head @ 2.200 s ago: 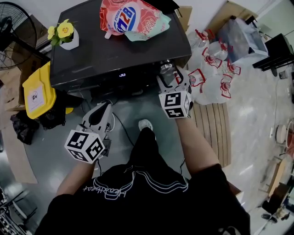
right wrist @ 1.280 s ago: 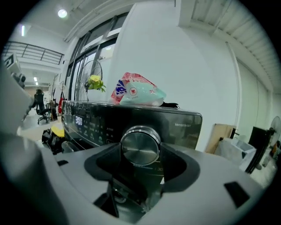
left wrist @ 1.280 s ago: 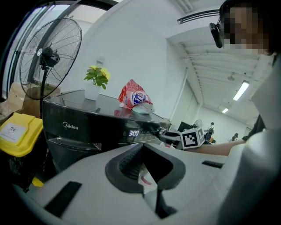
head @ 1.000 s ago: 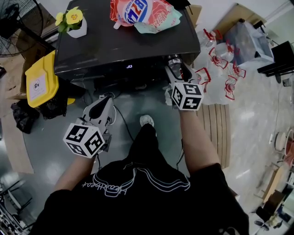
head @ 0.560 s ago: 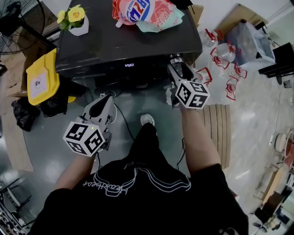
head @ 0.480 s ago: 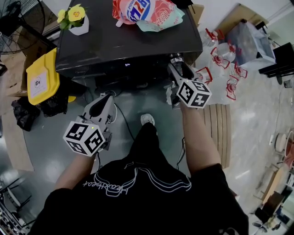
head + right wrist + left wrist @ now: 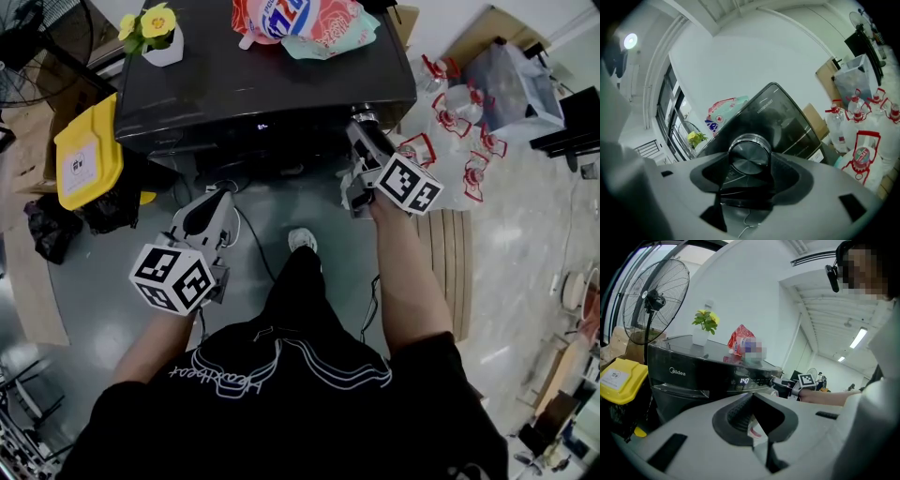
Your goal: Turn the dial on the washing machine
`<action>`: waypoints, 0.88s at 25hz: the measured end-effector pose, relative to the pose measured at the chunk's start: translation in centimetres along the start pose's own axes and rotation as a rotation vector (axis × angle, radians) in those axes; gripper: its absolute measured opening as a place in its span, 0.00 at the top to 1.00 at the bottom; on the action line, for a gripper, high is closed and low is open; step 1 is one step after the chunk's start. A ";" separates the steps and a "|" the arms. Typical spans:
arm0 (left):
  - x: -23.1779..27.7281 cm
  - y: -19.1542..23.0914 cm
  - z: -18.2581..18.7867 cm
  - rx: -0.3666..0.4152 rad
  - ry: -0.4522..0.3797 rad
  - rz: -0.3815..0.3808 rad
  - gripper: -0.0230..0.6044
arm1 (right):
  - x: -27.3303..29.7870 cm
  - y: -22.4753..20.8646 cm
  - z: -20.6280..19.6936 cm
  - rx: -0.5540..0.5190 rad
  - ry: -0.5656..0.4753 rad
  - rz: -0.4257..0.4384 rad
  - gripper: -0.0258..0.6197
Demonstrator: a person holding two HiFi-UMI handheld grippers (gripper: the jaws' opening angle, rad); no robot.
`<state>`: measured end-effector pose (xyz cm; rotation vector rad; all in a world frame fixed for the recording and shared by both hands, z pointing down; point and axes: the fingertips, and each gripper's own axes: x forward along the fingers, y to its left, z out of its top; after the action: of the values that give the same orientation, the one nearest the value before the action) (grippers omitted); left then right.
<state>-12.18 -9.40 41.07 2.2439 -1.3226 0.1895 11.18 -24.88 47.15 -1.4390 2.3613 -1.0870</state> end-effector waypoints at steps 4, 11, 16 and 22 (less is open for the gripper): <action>-0.1 0.0 0.0 -0.001 0.001 0.002 0.96 | 0.0 0.0 0.0 0.095 -0.016 0.030 0.52; -0.2 0.2 -0.2 -0.006 0.005 0.011 0.96 | -0.1 0.0 0.0 0.295 -0.034 0.090 0.52; -0.2 0.3 -0.4 -0.018 0.007 0.012 0.96 | -0.1 -0.3 -0.1 0.468 -0.070 0.142 0.52; -0.4 0.5 -0.7 -0.027 0.010 0.023 0.96 | -0.2 -0.3 0.0 0.441 -0.077 0.136 0.52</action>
<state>-12.75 -8.92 41.66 2.2038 -1.3380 0.1900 11.43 -24.80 47.29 -1.1240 1.9675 -1.3761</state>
